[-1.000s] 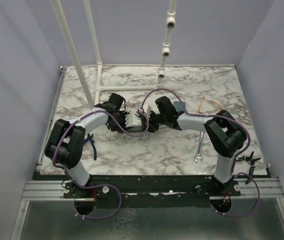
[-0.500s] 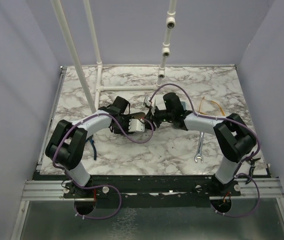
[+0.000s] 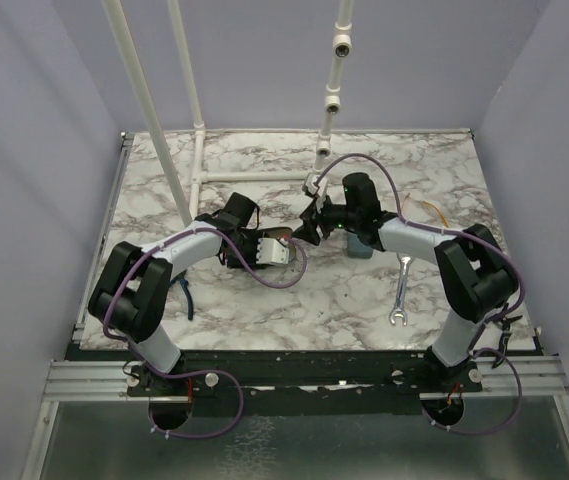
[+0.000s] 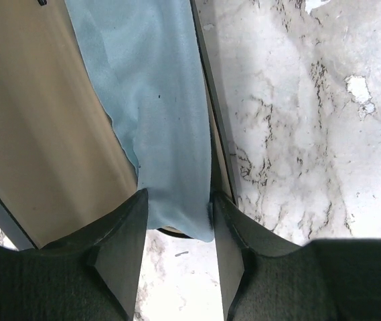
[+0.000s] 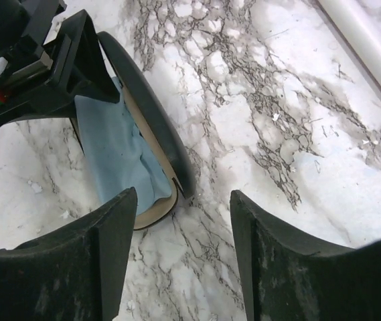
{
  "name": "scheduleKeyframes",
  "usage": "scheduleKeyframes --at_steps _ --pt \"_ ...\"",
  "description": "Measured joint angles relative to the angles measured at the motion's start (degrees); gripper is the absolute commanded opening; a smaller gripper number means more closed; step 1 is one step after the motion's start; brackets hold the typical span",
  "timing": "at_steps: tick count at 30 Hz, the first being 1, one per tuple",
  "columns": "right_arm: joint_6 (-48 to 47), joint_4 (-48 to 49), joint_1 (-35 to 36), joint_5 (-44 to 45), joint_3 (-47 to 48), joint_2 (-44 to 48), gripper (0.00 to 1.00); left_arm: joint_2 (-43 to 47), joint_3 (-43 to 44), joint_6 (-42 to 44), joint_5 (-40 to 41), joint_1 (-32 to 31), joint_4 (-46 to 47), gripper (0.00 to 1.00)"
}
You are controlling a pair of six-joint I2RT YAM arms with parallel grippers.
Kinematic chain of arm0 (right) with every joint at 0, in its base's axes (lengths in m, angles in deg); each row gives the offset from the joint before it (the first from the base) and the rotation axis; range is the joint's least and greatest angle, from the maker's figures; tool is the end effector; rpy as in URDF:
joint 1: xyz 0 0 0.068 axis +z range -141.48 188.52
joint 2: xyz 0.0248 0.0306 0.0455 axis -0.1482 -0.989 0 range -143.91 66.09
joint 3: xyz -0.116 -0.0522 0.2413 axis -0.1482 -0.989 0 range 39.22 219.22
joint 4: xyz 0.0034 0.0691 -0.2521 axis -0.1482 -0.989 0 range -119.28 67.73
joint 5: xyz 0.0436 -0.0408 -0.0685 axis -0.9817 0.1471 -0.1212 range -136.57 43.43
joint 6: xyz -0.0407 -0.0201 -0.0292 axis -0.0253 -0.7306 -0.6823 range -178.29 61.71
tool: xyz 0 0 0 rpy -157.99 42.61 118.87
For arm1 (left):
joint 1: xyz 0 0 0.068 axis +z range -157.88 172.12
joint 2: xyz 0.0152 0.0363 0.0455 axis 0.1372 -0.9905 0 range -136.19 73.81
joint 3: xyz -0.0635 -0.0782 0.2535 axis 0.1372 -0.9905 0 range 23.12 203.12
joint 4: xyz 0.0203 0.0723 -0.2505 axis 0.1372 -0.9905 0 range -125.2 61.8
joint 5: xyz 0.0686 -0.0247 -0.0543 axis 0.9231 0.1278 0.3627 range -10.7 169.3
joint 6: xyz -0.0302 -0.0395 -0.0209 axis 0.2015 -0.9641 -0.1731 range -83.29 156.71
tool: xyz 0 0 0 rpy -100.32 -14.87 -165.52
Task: Organize the sunglasses
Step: Place the glasses cleaning cloth in the sunglasses case.
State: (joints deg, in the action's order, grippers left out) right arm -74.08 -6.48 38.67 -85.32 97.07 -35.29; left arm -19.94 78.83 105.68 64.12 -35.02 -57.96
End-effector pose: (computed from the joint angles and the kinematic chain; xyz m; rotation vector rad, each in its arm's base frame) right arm 0.3183 0.2107 0.1996 -1.1706 1.6740 0.8479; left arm 0.2701 -0.1487 0.1728 2.0430 1.7418 -0.1460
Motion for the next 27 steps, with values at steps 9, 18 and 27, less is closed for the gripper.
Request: scheduleKeyframes --at_steps 9,18,27 --pt "-4.2 1.1 0.6 0.3 0.8 -1.8 0.69 0.4 -0.2 0.4 0.0 0.0 -0.1 0.48" --pt "-6.8 2.6 2.5 0.7 3.7 -7.7 0.56 0.7 -0.2 0.5 0.1 0.0 0.0 0.50" --pt "-8.3 6.5 2.9 3.0 2.9 -8.4 0.43 2.9 -0.5 0.5 0.2 0.0 -0.3 0.58"
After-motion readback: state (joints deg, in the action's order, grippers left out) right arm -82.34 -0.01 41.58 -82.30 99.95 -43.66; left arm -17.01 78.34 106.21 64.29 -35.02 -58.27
